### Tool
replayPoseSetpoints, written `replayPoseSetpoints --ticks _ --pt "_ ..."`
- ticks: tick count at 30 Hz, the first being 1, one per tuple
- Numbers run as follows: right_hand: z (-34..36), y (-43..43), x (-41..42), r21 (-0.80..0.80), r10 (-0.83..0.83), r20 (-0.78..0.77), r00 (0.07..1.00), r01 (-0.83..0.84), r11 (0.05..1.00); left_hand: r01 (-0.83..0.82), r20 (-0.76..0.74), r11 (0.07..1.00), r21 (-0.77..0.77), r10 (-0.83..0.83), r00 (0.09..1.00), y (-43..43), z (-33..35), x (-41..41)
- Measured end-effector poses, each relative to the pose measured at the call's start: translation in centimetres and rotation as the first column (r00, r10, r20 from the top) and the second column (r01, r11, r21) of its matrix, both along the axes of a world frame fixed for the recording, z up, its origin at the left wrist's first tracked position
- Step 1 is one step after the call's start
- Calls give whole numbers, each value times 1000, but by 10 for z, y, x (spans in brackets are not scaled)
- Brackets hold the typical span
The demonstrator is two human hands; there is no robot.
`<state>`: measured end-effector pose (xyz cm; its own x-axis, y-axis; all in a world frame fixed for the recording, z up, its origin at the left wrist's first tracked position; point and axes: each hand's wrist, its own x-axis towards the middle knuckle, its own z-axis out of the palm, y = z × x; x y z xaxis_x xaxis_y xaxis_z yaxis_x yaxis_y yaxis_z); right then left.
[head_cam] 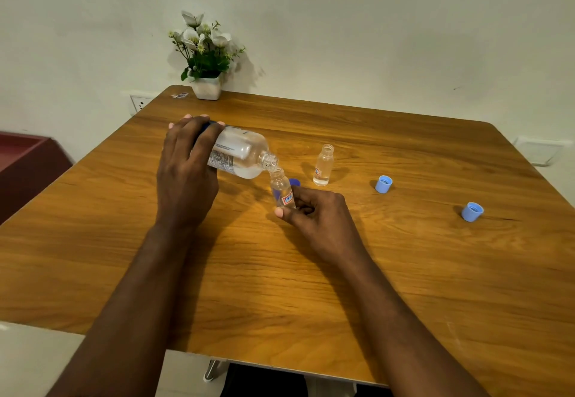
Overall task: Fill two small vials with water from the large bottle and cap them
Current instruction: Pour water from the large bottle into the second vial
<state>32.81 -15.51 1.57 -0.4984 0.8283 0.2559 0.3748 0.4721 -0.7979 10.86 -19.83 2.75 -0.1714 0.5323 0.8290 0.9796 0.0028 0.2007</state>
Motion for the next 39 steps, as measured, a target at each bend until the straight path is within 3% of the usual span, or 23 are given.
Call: replayPoseSetpoints --ticks 39 --pt "-3 2 0 -16 13 -34 999 -13 1000 8 0 1000 -10 -8 1000 -1 1 1"
